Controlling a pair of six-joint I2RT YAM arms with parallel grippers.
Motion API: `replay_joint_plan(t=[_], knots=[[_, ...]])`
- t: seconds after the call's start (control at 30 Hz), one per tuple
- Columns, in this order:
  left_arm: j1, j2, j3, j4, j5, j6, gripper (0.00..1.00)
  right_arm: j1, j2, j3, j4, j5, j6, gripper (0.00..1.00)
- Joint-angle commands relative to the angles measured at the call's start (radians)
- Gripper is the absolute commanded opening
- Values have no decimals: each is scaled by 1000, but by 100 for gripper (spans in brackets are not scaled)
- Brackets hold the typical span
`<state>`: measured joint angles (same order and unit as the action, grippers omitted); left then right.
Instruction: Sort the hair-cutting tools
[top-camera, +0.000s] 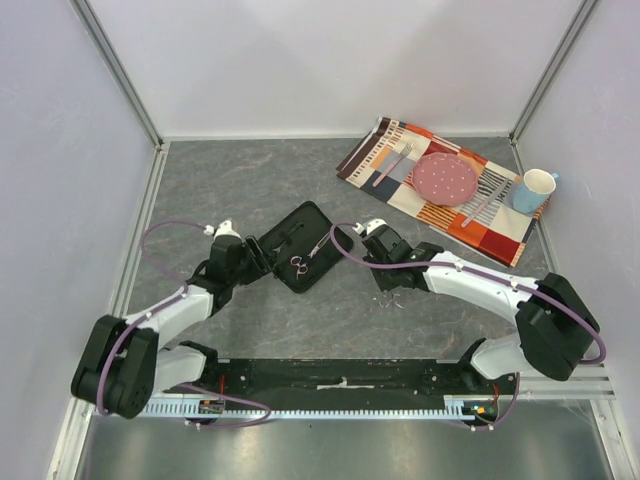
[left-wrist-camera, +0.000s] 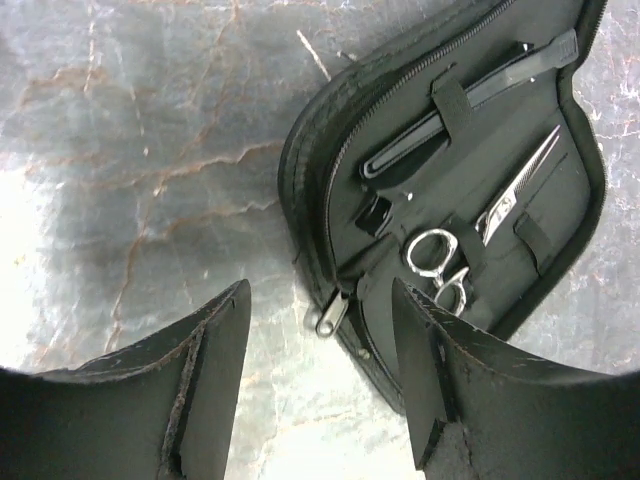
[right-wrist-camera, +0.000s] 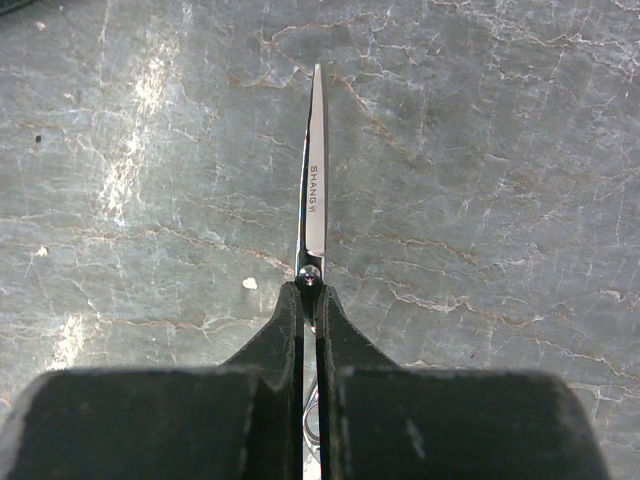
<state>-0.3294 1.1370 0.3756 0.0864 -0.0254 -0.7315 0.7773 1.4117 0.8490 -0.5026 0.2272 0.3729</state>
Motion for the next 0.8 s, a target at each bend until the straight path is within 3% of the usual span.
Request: replay_joint_plan(t=[0.0,0.1,0.33,0.63,0.77], knots=[[-3,105,52,260,-16,72,64,7,-39,24,-24,-32,-34,0],[-2,207,98,375,47,151,63,8,-56,18,-25,-41,-46,0],[1,432,313,447,211,260,63,16,-65,9,-24,-65,-69,0],[3,802,756,343,491,357,61,43,-14,45,-33,-72,-92,0],[3,908,923,259,533,377,60,54,32,102,-54,-28,-117,0]])
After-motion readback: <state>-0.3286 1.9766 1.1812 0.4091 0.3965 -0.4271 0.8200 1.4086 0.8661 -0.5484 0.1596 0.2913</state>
